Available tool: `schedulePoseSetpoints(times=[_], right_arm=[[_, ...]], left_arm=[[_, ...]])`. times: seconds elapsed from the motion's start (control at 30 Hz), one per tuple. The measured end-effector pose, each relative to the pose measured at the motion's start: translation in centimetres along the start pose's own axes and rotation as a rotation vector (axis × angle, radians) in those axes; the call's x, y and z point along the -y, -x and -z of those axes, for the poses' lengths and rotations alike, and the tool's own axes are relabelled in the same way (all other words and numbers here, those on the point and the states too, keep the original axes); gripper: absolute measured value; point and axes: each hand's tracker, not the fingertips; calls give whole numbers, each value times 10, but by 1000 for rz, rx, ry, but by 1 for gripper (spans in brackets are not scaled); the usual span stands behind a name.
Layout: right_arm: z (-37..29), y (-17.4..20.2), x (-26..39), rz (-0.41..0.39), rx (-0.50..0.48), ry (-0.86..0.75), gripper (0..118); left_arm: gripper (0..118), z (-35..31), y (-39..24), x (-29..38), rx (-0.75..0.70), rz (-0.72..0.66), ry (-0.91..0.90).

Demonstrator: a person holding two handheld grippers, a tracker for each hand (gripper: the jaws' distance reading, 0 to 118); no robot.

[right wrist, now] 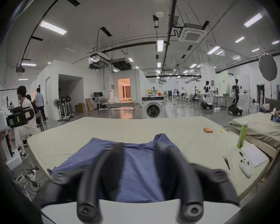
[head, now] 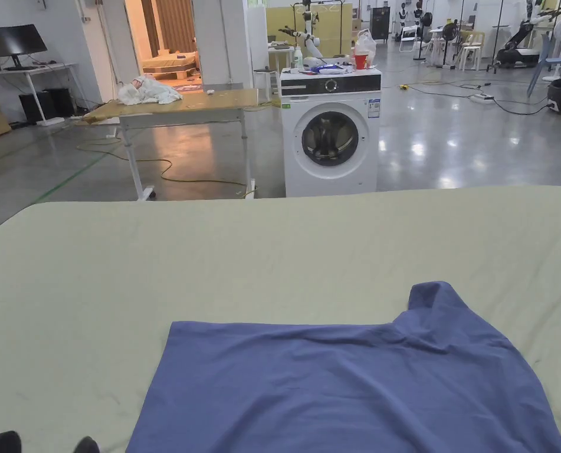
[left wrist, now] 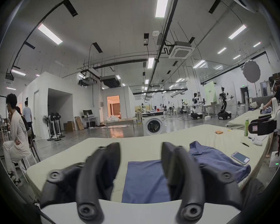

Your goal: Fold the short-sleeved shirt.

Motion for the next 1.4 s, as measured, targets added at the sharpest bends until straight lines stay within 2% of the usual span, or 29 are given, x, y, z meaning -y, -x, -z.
schedulePoseSetpoints(times=[0.03, 0.07, 0.1, 0.13, 0.47, 0.63, 0.7, 0.77, 0.87, 0.9, 1.0, 1.07, 1.1, 1.13, 1.17, 1.2, 1.27, 1.33, 1.4], right_arm=[[0, 3, 0, -25, 30, -13, 2], [0, 4, 0, -45, 63, -13, 2], [1, 5, 1, -52, 58, -7, 1], [2, 3, 2, -52, 31, 3, 0], [12, 5, 7, -22, 14, 49, 0], [13, 6, 11, -15, 10, 68, 0], [14, 2, 16, 22, -2, 90, 0], [16, 2, 19, 58, 0, 112, 0], [16, -4, 25, 83, 24, 149, 0], [15, -5, 27, 89, 34, 163, 0], [11, -11, 33, 92, 54, 181, 0], [8, -15, 34, 95, 72, 188, 0], [7, -17, 34, 99, 78, 188, 0], [5, -18, 35, 105, 86, 187, 0], [4, -20, 35, 110, 93, 187, 0], [3, -22, 35, 115, 101, 188, 0], [0, -27, 38, 116, 121, 194, 0], [-2, -33, 41, 110, 142, 207, 0], [-5, -37, 43, 87, 180, 225, 0]], left_arm=[[24, -1, 1, -1, 9, -7, 4], [2, -1, 2, -1, 17, -12, 11], [0, -1, 2, 0, 29, -14, 21], [0, -1, 1, 0, 18, -14, 19], [0, 5, 33, 15, -8, -87, 117], [0, 19, 62, 66, -37, -54, 343], [21, 21, 76, 100, -4, -110, 434], [35, 23, 88, 134, 51, -218, 524], [64, 26, 93, 172, 42, -289, 632], [67, 29, 95, 183, 32, -304, 682], [67, 38, 94, 203, 11, -293, 748], [65, 42, 95, 208, 21, -304, 753], [58, 45, 96, 211, 21, -325, 761], [43, 48, 97, 212, 20, -351, 768], [21, 50, 98, 213, 29, -373, 775], [13, 51, 96, 212, 62, -390, 770], [12, 58, 88, 214, 95, -363, 786], [11, 65, 76, 219, 80, -251, 851], [11, 68, 74, 217, 79, -246, 851]])
